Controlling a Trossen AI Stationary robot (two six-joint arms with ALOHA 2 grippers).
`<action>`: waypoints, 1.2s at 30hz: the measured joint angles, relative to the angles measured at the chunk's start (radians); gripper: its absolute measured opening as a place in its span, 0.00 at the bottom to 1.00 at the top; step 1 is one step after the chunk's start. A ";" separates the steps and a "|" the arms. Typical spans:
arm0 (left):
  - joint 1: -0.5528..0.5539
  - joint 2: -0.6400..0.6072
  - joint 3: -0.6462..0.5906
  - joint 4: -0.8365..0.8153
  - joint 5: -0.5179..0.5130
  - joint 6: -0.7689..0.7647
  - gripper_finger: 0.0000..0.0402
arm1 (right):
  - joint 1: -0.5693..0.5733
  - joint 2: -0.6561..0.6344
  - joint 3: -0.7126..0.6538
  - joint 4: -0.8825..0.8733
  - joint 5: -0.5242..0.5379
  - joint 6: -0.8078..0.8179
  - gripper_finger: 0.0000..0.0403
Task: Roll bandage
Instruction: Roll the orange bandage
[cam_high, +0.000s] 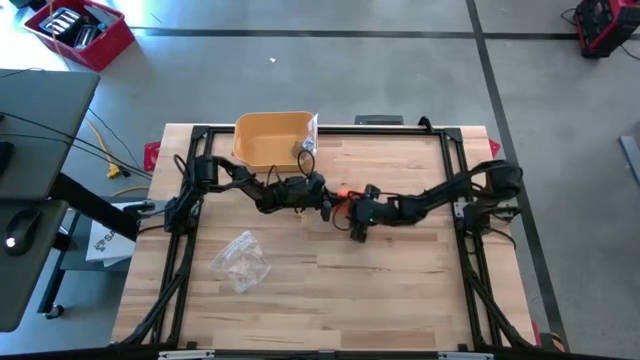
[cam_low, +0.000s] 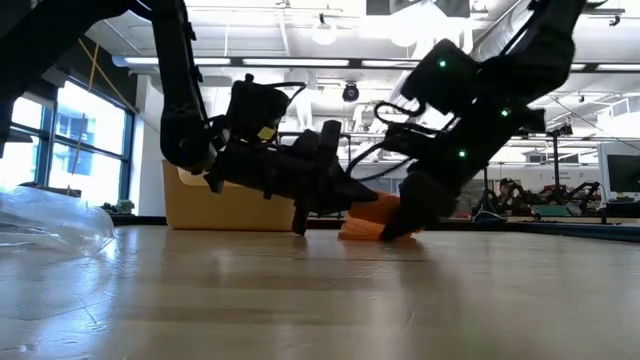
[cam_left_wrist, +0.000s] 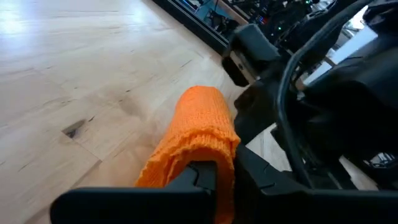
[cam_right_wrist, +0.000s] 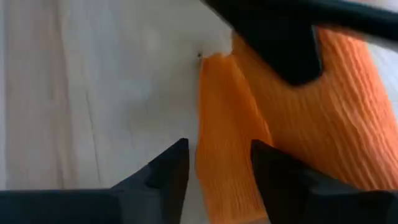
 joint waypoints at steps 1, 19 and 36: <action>-0.001 0.000 0.000 0.000 0.002 0.000 0.04 | -0.014 0.015 0.006 0.004 -0.014 0.004 0.39; -0.050 -0.031 -0.006 -0.035 0.022 0.206 0.04 | 0.132 -0.044 0.003 -0.080 -0.321 0.161 0.01; -0.097 -0.039 0.008 -0.009 0.152 0.157 0.04 | 0.127 -0.293 0.003 -0.232 0.072 0.344 0.00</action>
